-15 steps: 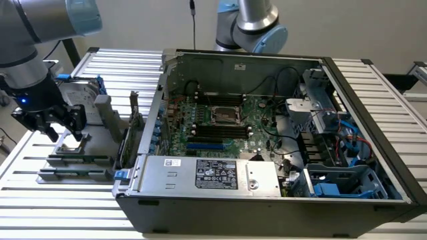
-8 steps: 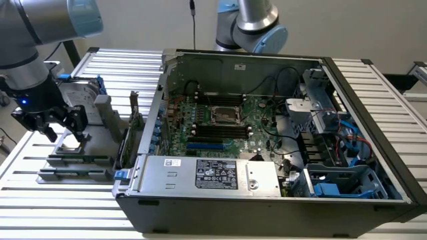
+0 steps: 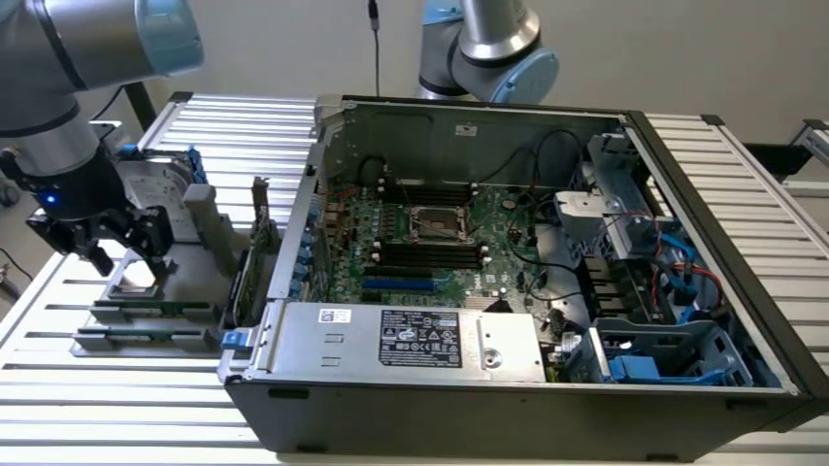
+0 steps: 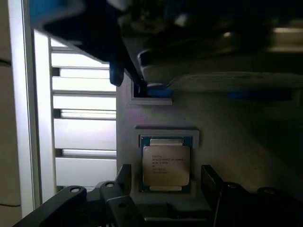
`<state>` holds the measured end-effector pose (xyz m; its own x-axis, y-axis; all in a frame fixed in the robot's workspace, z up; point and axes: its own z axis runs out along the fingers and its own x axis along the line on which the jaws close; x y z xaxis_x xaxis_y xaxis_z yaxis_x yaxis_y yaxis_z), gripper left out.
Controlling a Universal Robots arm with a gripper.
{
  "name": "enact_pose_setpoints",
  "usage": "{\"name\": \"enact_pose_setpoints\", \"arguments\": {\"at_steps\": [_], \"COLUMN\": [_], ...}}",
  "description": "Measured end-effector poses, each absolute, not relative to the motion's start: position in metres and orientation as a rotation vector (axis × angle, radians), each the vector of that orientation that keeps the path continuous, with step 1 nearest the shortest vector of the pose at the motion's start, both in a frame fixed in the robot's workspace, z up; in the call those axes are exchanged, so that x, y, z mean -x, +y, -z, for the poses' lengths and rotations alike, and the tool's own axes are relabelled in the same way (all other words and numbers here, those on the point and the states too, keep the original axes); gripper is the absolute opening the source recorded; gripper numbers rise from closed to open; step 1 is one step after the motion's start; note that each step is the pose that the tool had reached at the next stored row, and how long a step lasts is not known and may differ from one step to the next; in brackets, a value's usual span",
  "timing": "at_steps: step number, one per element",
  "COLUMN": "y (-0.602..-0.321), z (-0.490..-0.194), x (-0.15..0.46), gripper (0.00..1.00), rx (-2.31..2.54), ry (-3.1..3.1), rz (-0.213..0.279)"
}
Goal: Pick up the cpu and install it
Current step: 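Pick up the cpu and move it towards the insertion slot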
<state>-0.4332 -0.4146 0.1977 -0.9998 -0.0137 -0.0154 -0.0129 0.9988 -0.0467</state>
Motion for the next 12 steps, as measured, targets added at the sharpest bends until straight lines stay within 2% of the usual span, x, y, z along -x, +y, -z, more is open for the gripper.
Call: {"name": "enact_pose_setpoints", "arguments": {"at_steps": [12], "y": [-0.4116], "z": [-0.1913], "x": [0.4333], "gripper": [0.69], "rx": [0.01], "ry": [3.125], "rz": [0.072]}}
